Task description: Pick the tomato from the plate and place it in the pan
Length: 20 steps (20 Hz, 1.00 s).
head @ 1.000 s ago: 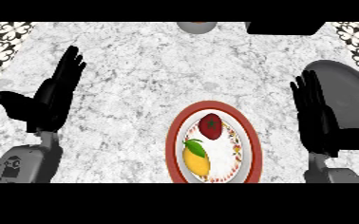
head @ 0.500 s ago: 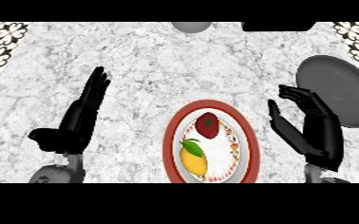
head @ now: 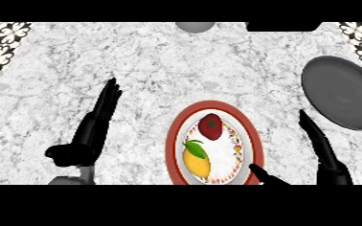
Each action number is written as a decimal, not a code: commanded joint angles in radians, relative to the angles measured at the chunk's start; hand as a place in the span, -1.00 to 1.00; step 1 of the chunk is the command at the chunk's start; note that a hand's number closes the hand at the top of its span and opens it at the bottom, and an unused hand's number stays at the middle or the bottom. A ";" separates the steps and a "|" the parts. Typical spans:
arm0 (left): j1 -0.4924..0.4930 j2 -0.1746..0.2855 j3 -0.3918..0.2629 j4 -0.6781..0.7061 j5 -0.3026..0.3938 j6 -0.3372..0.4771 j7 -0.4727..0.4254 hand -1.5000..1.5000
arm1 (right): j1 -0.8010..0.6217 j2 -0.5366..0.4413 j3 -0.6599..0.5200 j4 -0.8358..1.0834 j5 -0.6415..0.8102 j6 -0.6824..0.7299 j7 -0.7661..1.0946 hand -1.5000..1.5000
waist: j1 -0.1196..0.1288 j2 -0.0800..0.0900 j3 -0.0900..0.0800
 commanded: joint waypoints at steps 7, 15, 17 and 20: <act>0.028 -0.012 -0.030 -0.039 -0.020 -0.011 -0.001 0.00 | -0.237 -0.077 0.071 -0.099 0.263 0.295 0.591 -1.00 | 0.028 0.004 0.000; -0.028 -0.001 0.006 -0.001 -0.001 -0.032 0.010 0.00 | -0.497 -0.048 0.183 0.111 0.249 0.612 0.837 -1.00 | 0.040 0.007 0.000; -0.040 -0.022 0.005 0.036 -0.016 -0.012 -0.002 0.00 | -0.549 0.022 0.225 0.218 0.277 0.627 0.857 -1.00 | 0.033 0.007 0.001; -0.030 -0.041 -0.026 -0.023 -0.042 0.012 0.048 0.00 | -0.616 0.071 0.216 0.319 0.293 0.687 0.895 -1.00 | 0.026 0.004 0.002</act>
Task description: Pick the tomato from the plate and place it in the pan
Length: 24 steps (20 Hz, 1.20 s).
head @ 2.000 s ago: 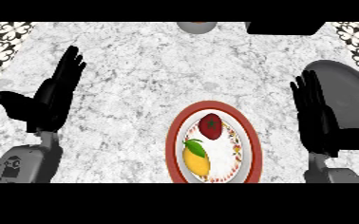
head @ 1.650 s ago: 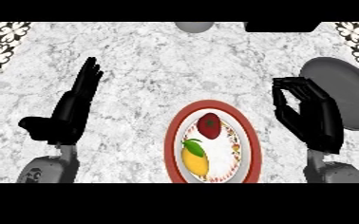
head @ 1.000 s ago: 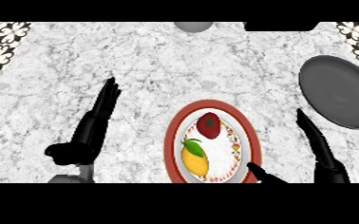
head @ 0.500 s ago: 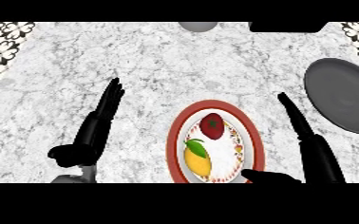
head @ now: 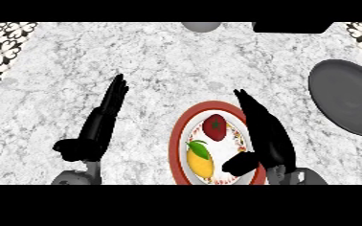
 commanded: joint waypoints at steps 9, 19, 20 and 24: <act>0.050 -0.033 0.022 -0.001 -0.025 -0.009 -0.044 0.00 | -0.001 0.200 0.011 0.160 0.136 0.088 0.035 -1.00 | -0.019 -0.004 0.001; -0.004 -0.029 0.071 -0.021 -0.024 -0.035 0.035 0.00 | -0.021 0.272 -0.121 0.269 0.183 0.064 -0.093 -1.00 | -0.019 -0.003 0.001; 0.038 -0.013 0.070 -0.010 -0.017 -0.068 -0.012 0.00 | -0.054 0.280 -0.158 0.353 0.176 0.042 -0.143 -1.00 | -0.017 -0.003 0.001; -0.040 -0.073 0.052 0.055 -0.061 -0.019 -0.005 0.00 | -0.045 0.304 -0.156 0.375 0.213 0.045 -0.153 -1.00 | -0.020 -0.003 0.001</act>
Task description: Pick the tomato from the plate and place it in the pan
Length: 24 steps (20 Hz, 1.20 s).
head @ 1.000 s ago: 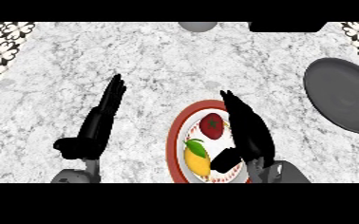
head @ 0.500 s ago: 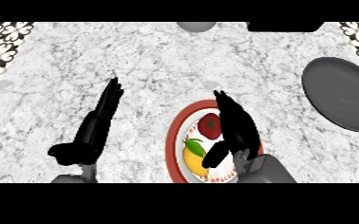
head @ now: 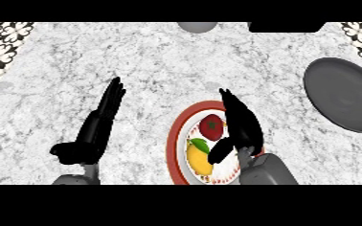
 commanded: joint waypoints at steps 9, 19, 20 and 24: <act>-0.036 0.010 0.041 -0.013 0.021 -0.033 0.031 0.00 | -0.059 -0.003 -0.025 0.228 -0.017 0.097 -0.141 1.00 | 0.007 0.006 0.002; -0.010 -0.021 0.035 0.046 -0.009 -0.022 -0.027 0.00 | -0.111 0.013 -0.050 0.295 0.120 0.028 -0.183 1.00 | 0.002 0.005 0.002; 0.014 -0.023 0.015 0.000 -0.027 -0.016 -0.017 0.00 | -0.095 0.055 0.000 0.274 0.166 -0.022 -0.120 1.00 | 0.003 0.004 0.002; 0.009 -0.016 0.019 0.002 -0.014 -0.038 0.008 0.00 | -0.045 0.029 -0.006 0.163 0.245 -0.083 -0.126 1.00 | 0.000 0.003 0.002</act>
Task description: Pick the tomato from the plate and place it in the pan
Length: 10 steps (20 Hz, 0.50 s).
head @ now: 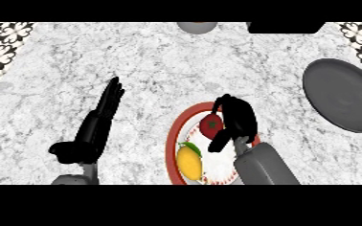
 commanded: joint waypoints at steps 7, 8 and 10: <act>0.051 0.004 0.015 -0.014 0.000 0.007 -0.024 0.00 | 0.305 -0.294 0.139 -0.387 -0.022 0.013 -0.363 1.00 | -0.042 -0.001 0.007; 0.036 0.002 0.021 -0.036 -0.002 0.021 0.006 0.00 | 0.316 -0.333 0.154 -0.447 -0.044 0.037 -0.415 1.00 | -0.048 -0.006 0.007; 0.021 0.019 0.045 -0.018 0.010 0.011 0.004 0.00 | 0.380 -0.464 0.084 -0.584 -0.048 0.008 -0.465 1.00 | -0.052 -0.001 0.006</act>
